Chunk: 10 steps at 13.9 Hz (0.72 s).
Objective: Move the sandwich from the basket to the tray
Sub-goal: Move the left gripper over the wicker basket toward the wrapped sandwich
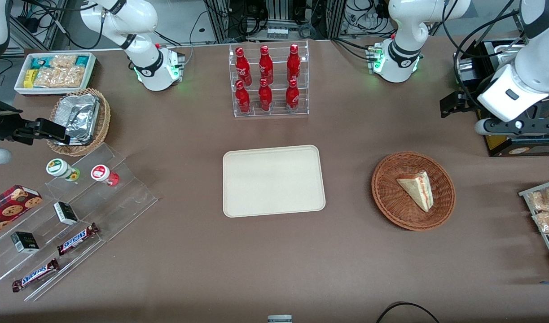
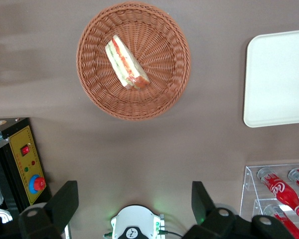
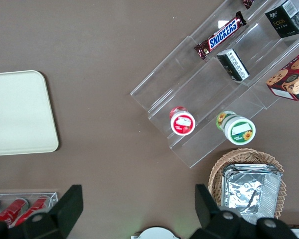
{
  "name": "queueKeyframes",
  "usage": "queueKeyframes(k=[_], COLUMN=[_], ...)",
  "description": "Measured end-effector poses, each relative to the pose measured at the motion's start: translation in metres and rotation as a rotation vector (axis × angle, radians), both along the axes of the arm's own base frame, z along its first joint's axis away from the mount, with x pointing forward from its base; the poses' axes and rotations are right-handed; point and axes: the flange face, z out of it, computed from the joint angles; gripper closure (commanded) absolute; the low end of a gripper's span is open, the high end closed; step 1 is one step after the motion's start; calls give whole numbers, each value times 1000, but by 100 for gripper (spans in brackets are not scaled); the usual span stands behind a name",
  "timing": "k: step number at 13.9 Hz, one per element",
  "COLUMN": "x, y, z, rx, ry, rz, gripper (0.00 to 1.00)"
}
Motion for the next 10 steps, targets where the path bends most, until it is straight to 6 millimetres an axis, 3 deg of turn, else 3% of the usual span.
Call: queueKeyframes(k=[5, 10], x=[9, 20], y=[8, 7], z=[-11, -68], rx=[9, 9], ry=[-35, -50], rz=[13, 12], gripper=[0, 0])
